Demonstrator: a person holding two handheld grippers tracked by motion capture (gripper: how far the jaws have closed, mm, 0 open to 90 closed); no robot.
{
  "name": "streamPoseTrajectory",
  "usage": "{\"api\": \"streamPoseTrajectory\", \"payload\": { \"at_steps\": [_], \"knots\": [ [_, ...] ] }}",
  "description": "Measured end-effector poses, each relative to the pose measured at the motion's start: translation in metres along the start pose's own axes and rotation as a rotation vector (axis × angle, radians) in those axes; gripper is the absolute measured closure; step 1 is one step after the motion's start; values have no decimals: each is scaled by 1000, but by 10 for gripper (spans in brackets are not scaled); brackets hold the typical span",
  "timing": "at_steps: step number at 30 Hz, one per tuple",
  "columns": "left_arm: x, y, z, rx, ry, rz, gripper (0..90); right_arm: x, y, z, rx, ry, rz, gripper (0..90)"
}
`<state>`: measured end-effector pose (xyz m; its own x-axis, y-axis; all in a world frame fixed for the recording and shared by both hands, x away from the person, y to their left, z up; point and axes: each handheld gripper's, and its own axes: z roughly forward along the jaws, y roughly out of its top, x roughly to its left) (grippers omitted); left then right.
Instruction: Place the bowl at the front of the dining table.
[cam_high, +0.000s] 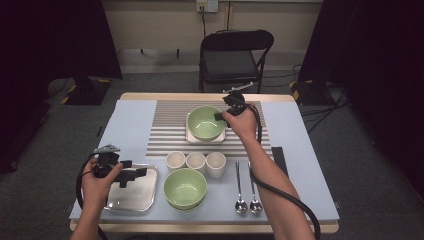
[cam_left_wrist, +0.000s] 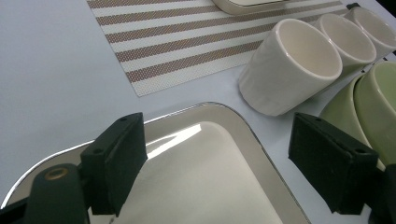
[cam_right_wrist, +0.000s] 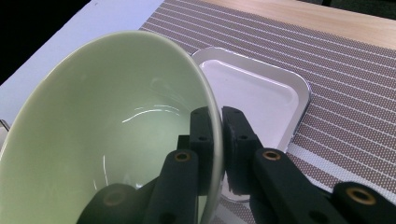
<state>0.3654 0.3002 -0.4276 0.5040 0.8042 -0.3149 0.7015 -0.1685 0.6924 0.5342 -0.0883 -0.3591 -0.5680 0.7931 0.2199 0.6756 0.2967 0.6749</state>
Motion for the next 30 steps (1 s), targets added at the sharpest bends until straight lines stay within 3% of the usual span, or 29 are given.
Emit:
{"api": "streamPoseTrajectory", "payload": {
  "at_steps": [30],
  "knots": [
    [3,-1,-1,2,5,-2,189,-8,1,12,-21,-28,11,837]
  ]
}}
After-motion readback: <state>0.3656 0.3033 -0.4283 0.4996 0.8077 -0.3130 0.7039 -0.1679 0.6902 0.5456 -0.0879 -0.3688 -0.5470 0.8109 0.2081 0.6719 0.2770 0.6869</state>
